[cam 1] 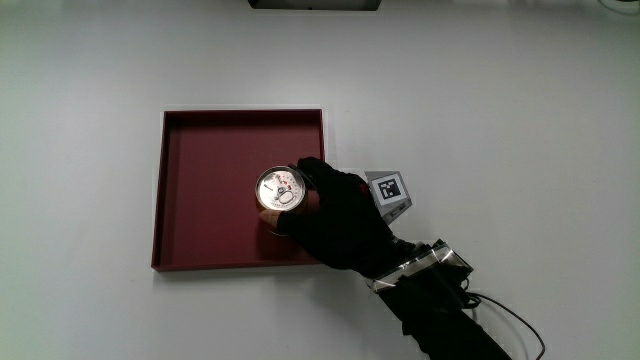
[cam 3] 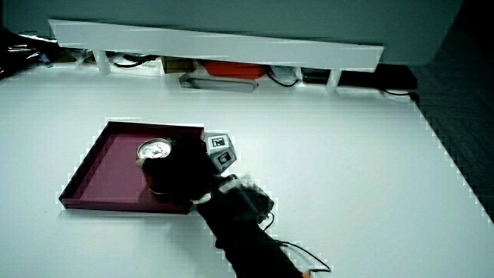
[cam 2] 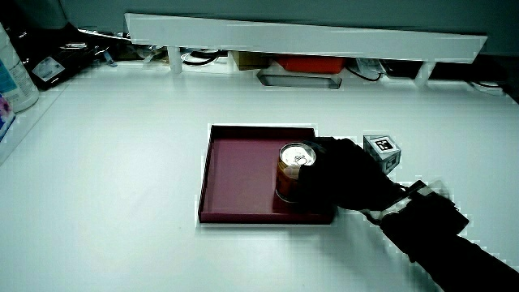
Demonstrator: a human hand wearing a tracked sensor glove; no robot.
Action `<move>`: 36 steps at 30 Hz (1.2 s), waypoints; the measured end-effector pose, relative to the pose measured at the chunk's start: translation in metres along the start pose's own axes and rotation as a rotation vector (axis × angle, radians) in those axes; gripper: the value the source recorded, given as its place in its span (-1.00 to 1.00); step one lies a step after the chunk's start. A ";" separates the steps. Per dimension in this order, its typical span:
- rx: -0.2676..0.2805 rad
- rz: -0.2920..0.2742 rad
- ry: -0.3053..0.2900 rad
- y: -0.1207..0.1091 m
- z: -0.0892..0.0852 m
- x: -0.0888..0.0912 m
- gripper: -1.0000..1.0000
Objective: Place red bull into plate
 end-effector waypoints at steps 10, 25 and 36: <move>-0.023 -0.020 0.016 0.001 0.000 0.005 0.00; -0.096 -0.066 0.069 0.003 0.002 0.010 -0.58; -0.230 -0.009 -0.006 -0.014 0.037 -0.036 -1.00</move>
